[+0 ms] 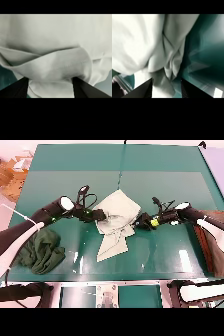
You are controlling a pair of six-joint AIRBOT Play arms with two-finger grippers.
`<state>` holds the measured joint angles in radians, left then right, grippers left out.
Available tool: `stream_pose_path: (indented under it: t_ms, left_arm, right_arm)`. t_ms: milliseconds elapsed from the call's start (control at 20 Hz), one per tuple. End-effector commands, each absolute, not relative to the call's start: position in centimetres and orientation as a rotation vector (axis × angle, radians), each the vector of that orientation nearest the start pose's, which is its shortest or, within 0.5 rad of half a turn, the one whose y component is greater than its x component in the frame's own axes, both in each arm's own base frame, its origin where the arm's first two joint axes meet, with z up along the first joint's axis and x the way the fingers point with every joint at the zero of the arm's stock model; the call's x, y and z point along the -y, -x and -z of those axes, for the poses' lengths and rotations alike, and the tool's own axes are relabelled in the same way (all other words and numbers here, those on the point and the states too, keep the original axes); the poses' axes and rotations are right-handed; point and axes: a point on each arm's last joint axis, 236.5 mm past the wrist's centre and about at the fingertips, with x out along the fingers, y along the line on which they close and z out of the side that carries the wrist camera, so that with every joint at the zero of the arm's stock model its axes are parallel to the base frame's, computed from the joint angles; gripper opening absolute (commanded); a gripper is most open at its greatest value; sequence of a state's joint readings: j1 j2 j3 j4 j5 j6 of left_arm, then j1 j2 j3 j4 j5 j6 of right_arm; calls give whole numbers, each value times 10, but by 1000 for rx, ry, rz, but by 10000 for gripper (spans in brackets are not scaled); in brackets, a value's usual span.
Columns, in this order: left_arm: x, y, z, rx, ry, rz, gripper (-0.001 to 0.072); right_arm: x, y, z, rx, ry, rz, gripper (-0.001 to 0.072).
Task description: Fold the shirts.
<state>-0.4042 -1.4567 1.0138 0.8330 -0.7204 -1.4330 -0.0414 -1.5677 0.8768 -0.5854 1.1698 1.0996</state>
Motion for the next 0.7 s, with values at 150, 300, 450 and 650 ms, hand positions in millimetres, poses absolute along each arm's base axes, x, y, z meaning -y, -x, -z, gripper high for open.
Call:
stream_pose_path:
  t_ms: [150,300,450,650]
  left_arm:
    - [272,-400,34,-1103,438,499,351]
    - [276,-386,64,-1209,450,500,48]
    - [269,-402,49,-1150,407,510,23]
    - [246,-414,5,-1134,382,540,56]
  right_arm:
    - [-182,-302,101,-1566,-733,-619,388]
    - [-198,-311,106,-1521,-696,-609,108]
    - [-191,-317,104,-1499,-676,-617,15]
    - [-164,-331,90,-1457,-753,-582,15]
